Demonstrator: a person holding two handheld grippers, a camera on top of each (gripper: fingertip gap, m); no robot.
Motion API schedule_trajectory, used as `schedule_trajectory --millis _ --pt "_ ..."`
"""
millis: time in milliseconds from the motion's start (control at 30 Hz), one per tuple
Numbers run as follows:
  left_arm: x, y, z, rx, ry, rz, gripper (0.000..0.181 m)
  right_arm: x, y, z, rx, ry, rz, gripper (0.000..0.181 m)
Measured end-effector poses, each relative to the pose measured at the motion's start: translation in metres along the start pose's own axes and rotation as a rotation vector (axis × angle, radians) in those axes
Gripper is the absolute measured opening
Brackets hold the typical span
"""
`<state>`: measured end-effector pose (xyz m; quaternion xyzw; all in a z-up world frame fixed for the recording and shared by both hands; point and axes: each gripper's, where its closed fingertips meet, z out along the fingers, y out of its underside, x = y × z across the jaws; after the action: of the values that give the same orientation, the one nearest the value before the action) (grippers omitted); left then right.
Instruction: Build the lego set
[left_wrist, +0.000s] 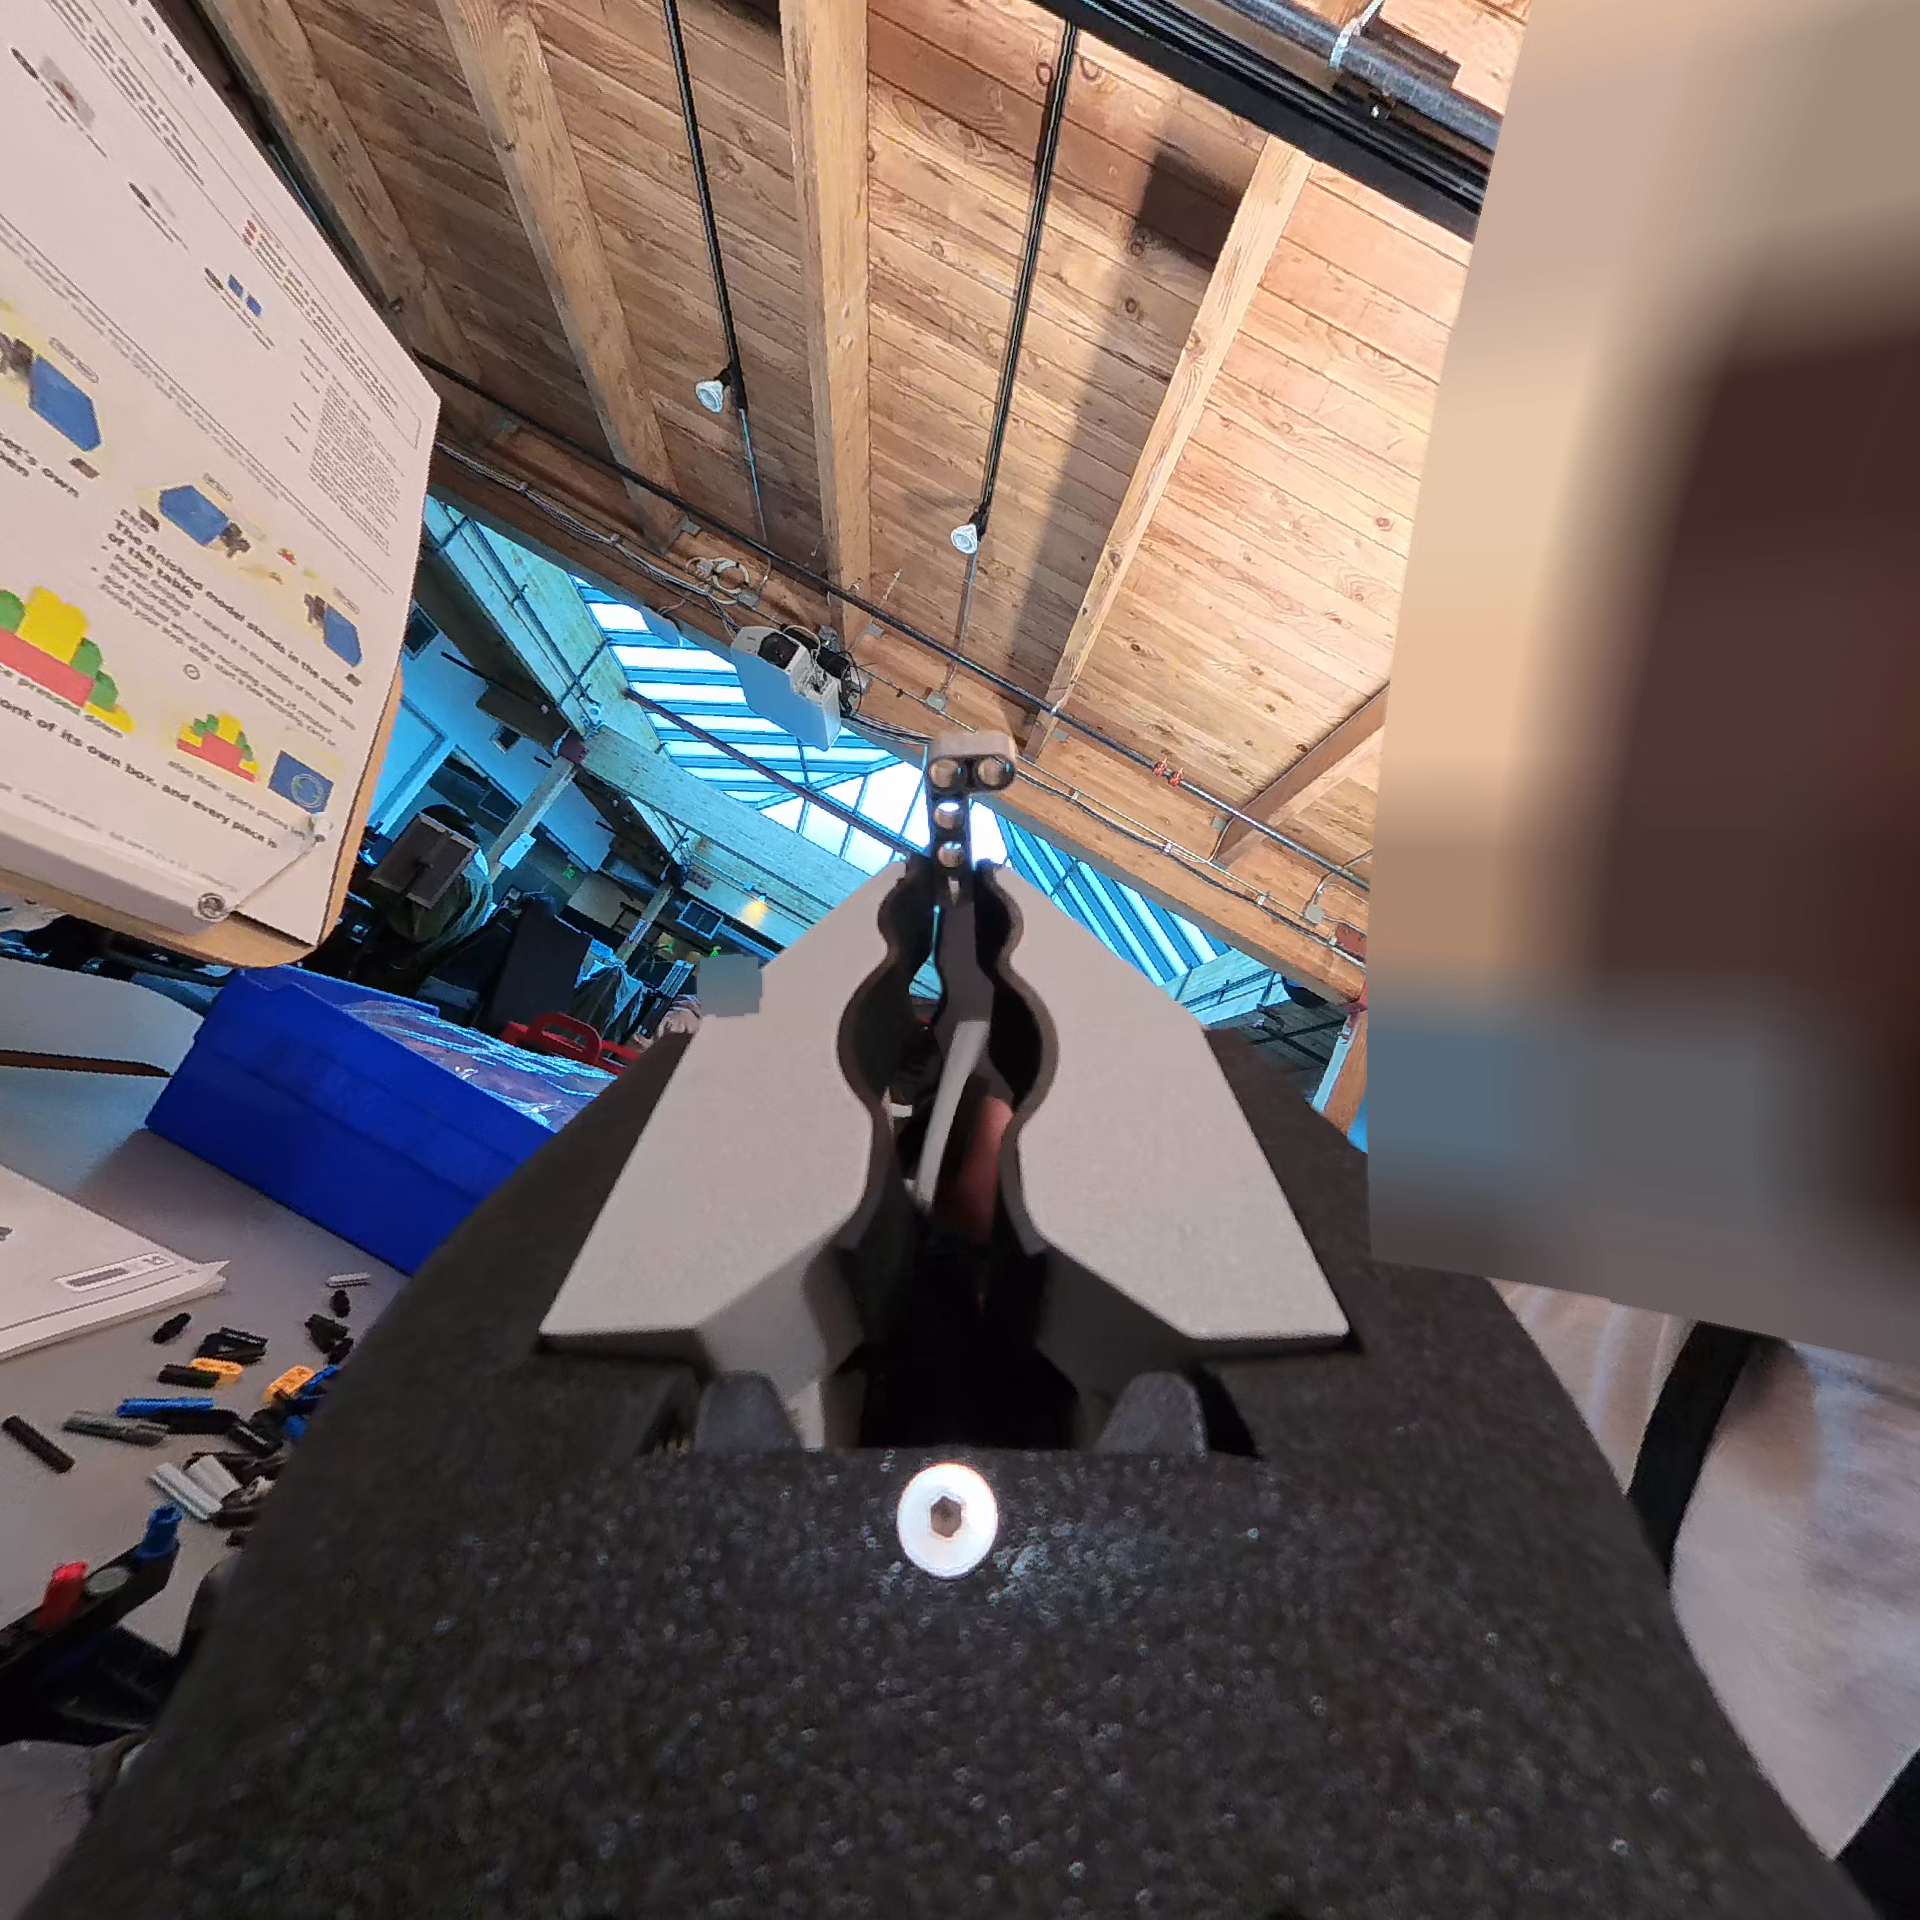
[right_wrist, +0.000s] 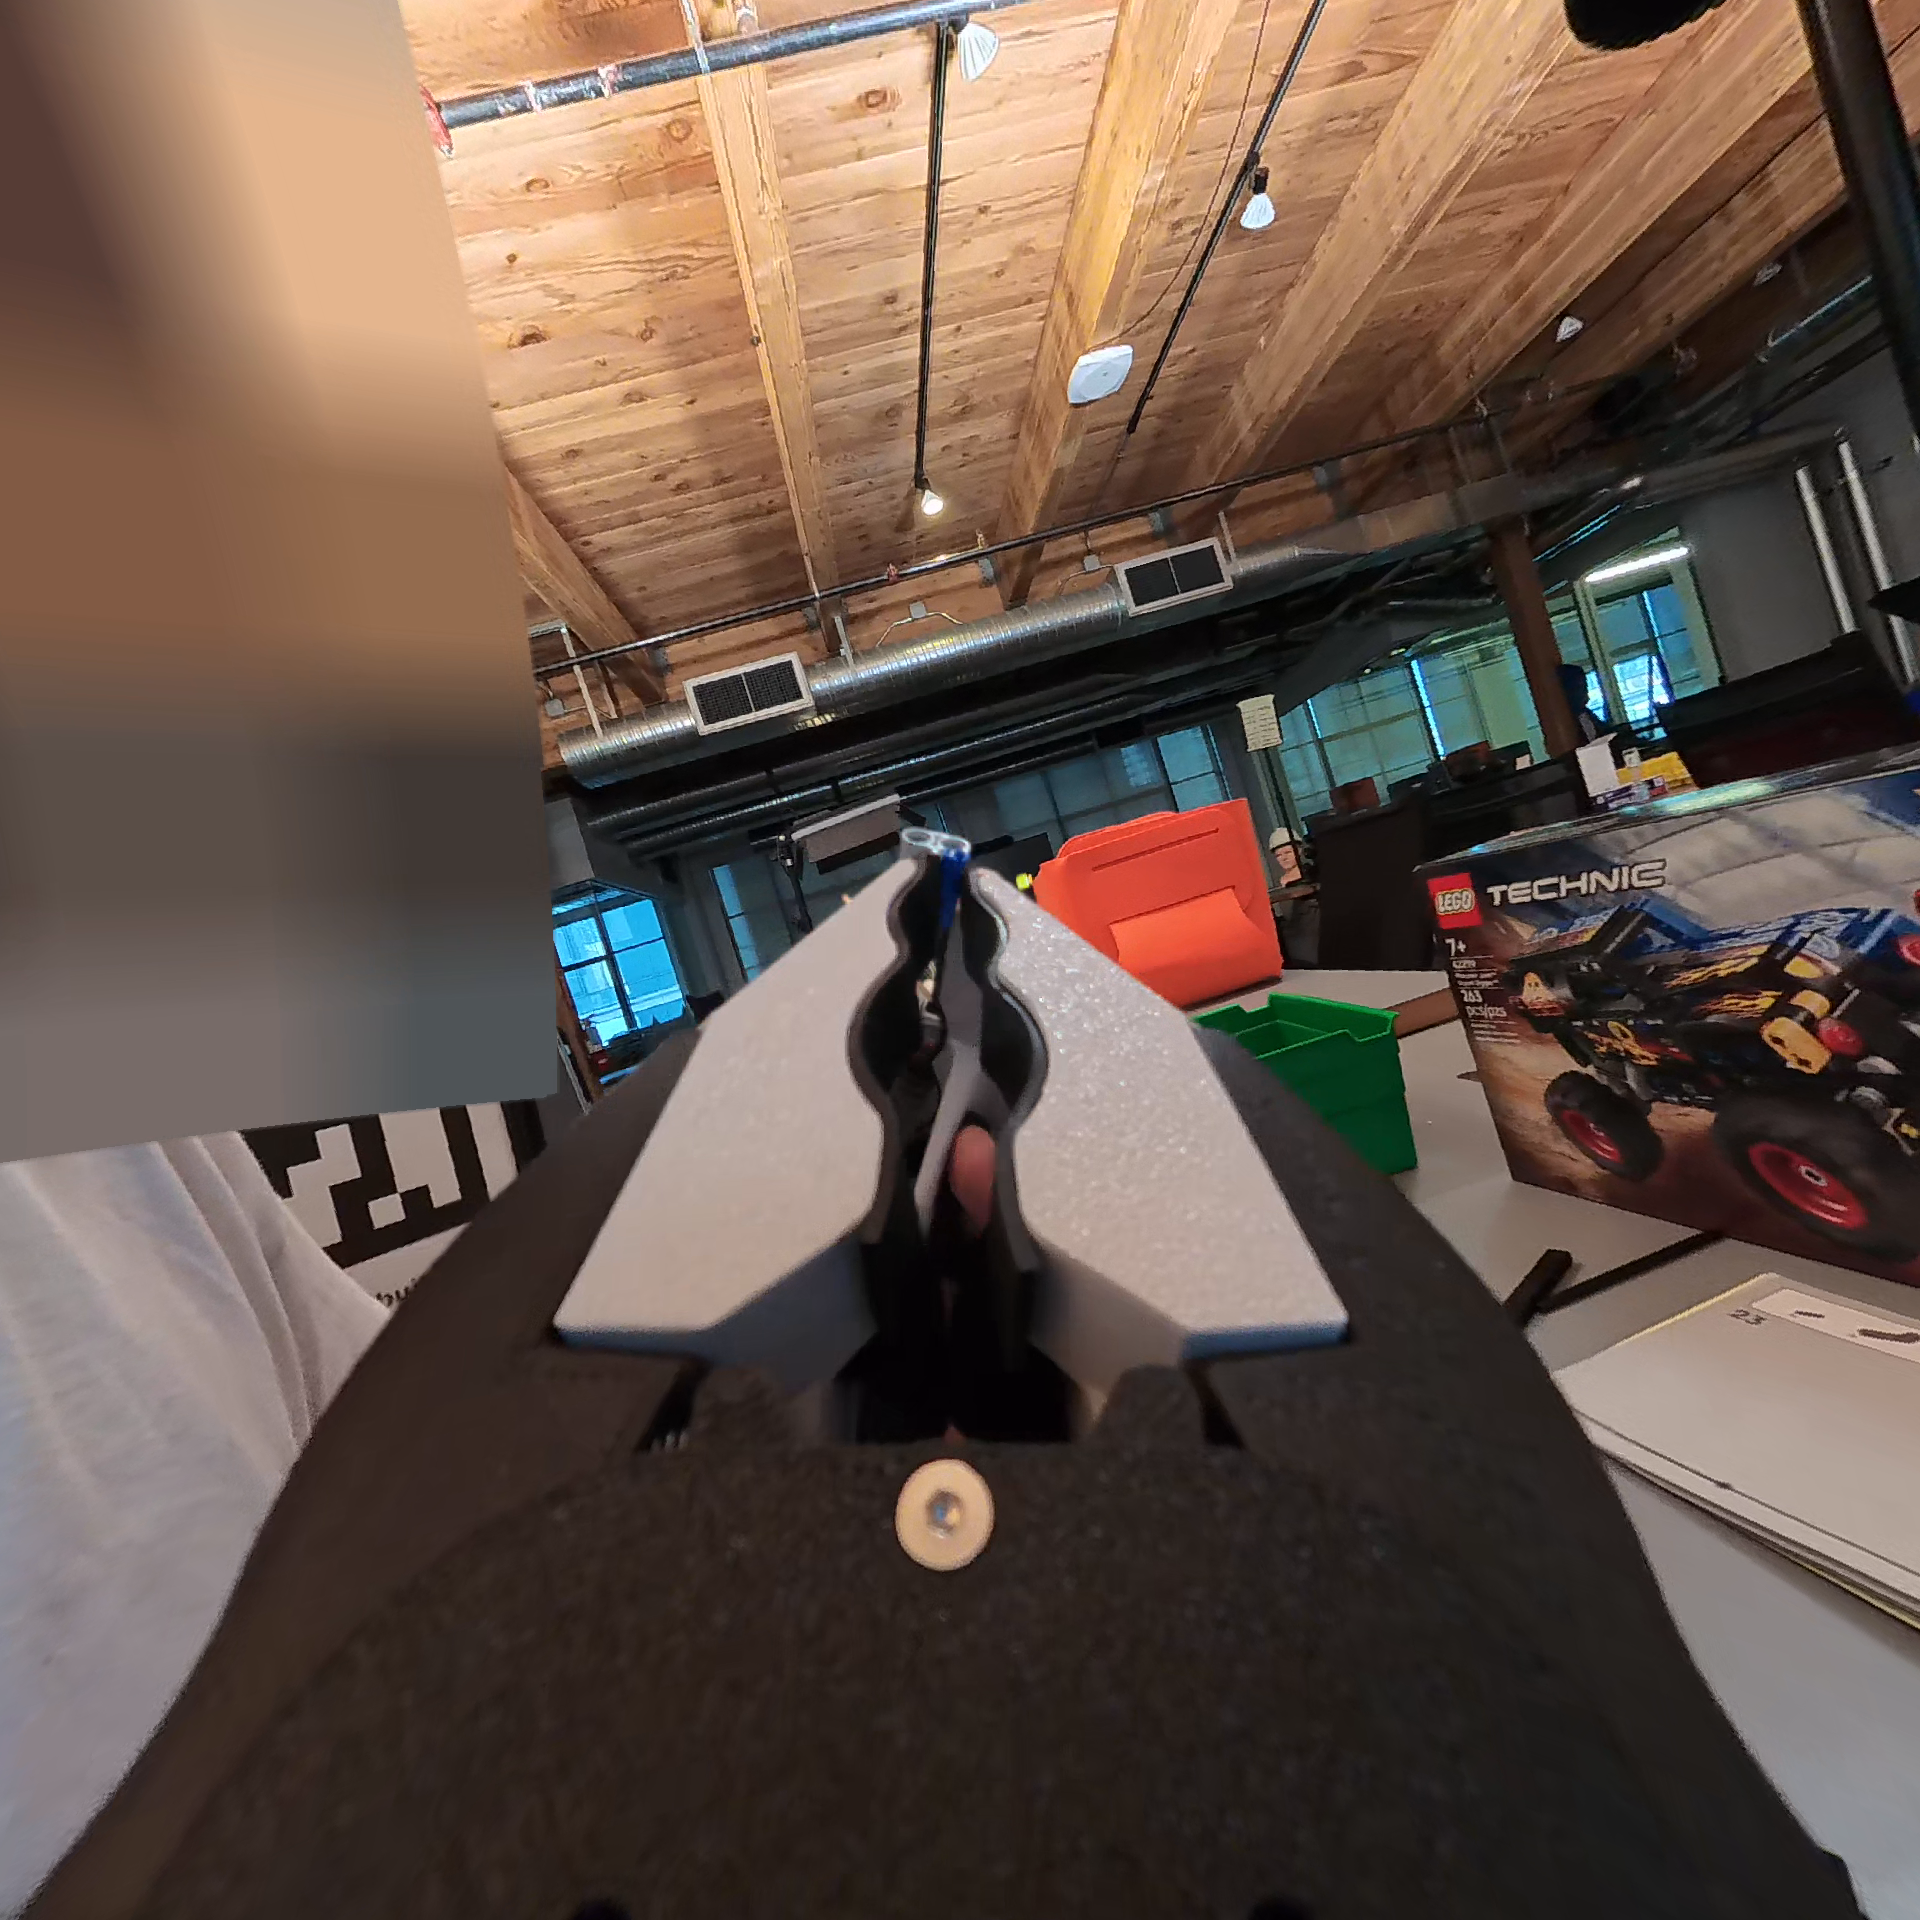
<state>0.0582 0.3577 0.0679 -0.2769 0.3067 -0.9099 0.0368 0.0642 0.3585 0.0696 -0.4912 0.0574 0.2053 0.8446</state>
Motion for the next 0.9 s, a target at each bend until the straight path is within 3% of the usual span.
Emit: schedule_trajectory --millis 900 --pt "-0.0007 0.0033 -0.0004 0.033 0.026 -0.099 0.006 -0.0021 -0.0024 0.0019 0.026 0.002 -0.047 0.002"
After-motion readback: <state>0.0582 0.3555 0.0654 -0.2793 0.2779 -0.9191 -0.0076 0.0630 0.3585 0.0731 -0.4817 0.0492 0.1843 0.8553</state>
